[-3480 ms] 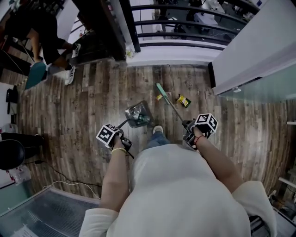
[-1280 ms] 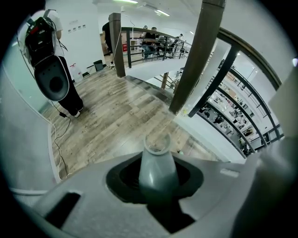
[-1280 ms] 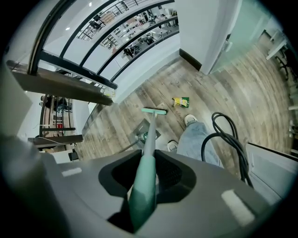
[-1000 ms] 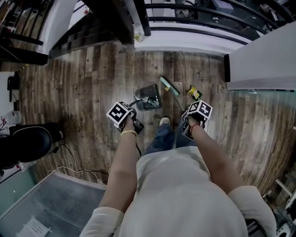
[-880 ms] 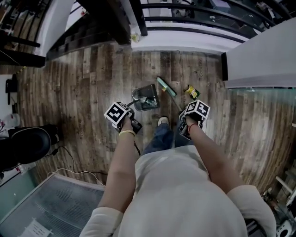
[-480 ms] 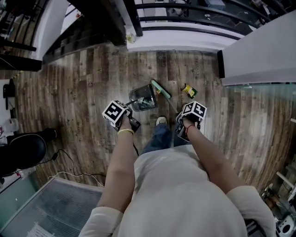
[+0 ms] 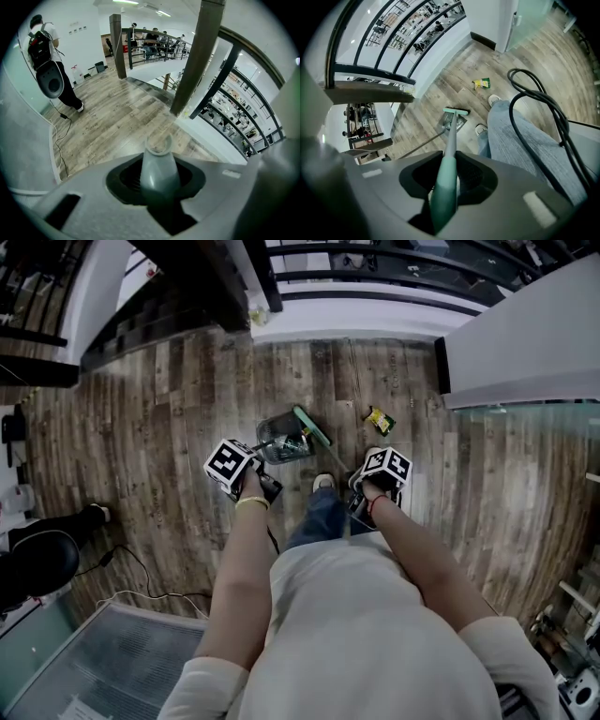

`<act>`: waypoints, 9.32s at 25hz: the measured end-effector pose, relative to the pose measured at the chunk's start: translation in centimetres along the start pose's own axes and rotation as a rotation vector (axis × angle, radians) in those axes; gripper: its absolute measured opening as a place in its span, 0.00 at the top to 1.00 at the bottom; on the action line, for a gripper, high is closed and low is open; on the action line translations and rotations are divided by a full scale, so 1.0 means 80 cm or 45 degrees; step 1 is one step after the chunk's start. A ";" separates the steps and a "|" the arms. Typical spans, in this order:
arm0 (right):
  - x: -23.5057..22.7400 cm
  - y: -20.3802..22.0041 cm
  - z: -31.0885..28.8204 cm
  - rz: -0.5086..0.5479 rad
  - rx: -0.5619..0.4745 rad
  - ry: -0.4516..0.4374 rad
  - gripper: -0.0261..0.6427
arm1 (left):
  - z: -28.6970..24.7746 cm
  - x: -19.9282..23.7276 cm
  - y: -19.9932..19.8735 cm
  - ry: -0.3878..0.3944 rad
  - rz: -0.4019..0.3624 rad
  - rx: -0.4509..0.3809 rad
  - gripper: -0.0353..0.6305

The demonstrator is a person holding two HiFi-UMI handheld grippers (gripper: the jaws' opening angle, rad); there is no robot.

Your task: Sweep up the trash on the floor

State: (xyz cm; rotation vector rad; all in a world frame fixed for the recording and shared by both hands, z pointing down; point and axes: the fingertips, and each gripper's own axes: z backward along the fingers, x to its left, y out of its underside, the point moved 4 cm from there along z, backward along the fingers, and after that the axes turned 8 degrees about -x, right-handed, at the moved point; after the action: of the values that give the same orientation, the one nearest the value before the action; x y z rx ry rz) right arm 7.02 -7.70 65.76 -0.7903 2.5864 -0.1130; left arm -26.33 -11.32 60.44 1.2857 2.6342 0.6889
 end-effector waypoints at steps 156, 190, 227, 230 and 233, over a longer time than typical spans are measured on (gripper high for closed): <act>-0.003 0.033 -0.005 -0.202 -0.028 -0.074 0.82 | 0.001 -0.010 0.000 0.108 -0.004 -0.044 0.74; -0.033 0.069 0.064 -0.272 0.028 -0.104 0.82 | -0.001 -0.012 0.001 0.122 -0.012 -0.044 0.73; -0.131 -0.141 0.138 -0.387 -0.391 -0.028 0.82 | 0.000 -0.013 0.000 0.123 -0.008 -0.045 0.73; -0.139 -0.148 0.136 -0.365 -0.393 0.006 0.82 | 0.001 -0.014 0.002 0.122 -0.007 -0.045 0.73; -0.144 -0.153 0.131 -0.350 -0.388 0.048 0.82 | 0.001 -0.017 0.000 0.121 -0.008 -0.045 0.73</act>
State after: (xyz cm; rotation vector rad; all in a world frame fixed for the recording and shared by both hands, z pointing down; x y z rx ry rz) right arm 26.37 -11.11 63.13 -1.2628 2.5485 0.1912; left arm -25.44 -12.33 60.25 1.2655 2.6857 0.8111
